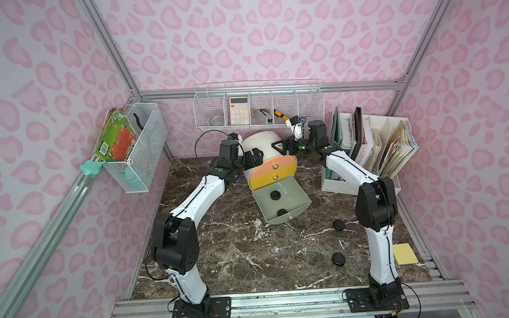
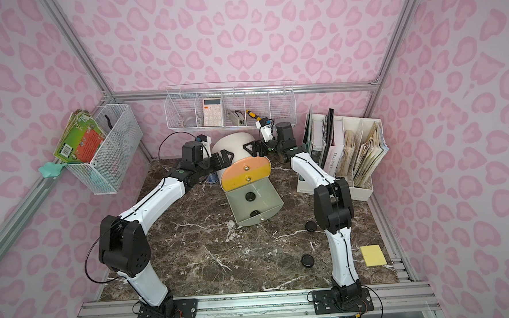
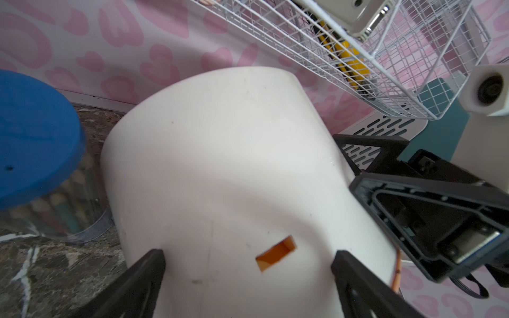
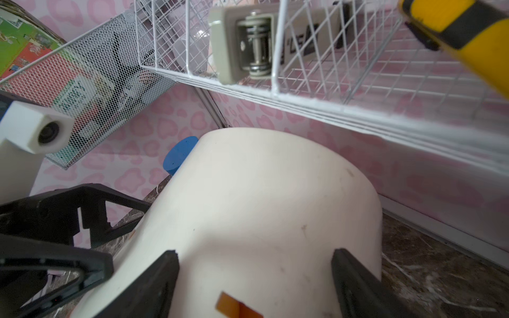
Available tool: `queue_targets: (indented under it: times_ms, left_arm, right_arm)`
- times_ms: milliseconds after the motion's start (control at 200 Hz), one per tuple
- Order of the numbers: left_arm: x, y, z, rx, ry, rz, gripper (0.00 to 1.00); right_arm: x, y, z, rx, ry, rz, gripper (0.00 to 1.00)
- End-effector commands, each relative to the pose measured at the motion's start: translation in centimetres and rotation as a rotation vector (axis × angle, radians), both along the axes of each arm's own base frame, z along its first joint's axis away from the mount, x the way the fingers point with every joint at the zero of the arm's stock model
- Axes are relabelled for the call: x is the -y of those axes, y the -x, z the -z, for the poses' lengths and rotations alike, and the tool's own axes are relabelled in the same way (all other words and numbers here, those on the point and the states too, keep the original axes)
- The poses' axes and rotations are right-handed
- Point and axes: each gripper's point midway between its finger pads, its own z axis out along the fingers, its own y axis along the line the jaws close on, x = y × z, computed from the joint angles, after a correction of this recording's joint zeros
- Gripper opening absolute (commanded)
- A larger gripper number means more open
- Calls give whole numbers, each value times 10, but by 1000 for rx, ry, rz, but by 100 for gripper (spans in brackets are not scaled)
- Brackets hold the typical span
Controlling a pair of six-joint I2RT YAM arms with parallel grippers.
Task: Put the bluetooth earphones in the drawer according to color
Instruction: Move the storage box to the center of the board.
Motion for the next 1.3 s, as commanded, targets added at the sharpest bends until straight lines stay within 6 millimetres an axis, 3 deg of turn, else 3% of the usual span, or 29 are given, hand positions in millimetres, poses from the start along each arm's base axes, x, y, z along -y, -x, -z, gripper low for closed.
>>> queue_targets:
  times_ms: [0, 325, 560, 675, 780, 895, 1055, 1180, 1280, 1295]
  left_arm:
    - [31, 38, 26, -146, 50, 128, 98]
    - [33, 77, 15, -173, 50, 114, 97]
    - [34, 118, 15, -212, 48, 117, 97]
    - [23, 137, 17, -237, 15, 92, 97]
    - [5, 146, 19, -233, -30, 37, 98]
    - [-14, 151, 19, -231, -90, -27, 98]
    - [-29, 153, 7, -211, -152, -71, 99]
    - [-41, 158, -2, -192, -193, -93, 99]
    - [-56, 164, 3, -171, -182, -160, 99]
    - [-56, 165, 3, -161, -171, -161, 98]
  right_arm:
    - [-5, 38, 42, -156, 50, -96, 89]
    - [3, 82, 40, -176, 44, -167, 88]
    - [-10, 122, 44, -200, 51, -253, 88]
    - [-19, 138, 44, -209, 67, -278, 88]
    - [-13, 131, 38, -222, 80, -200, 88]
    - [5, 114, 20, -229, 87, -55, 98]
    - [49, 98, 5, -268, 112, 198, 98]
    - [86, 109, 10, -334, 140, 326, 98]
    - [109, 123, 14, -379, 120, 357, 98]
    - [113, 129, 26, -411, 122, 355, 98]
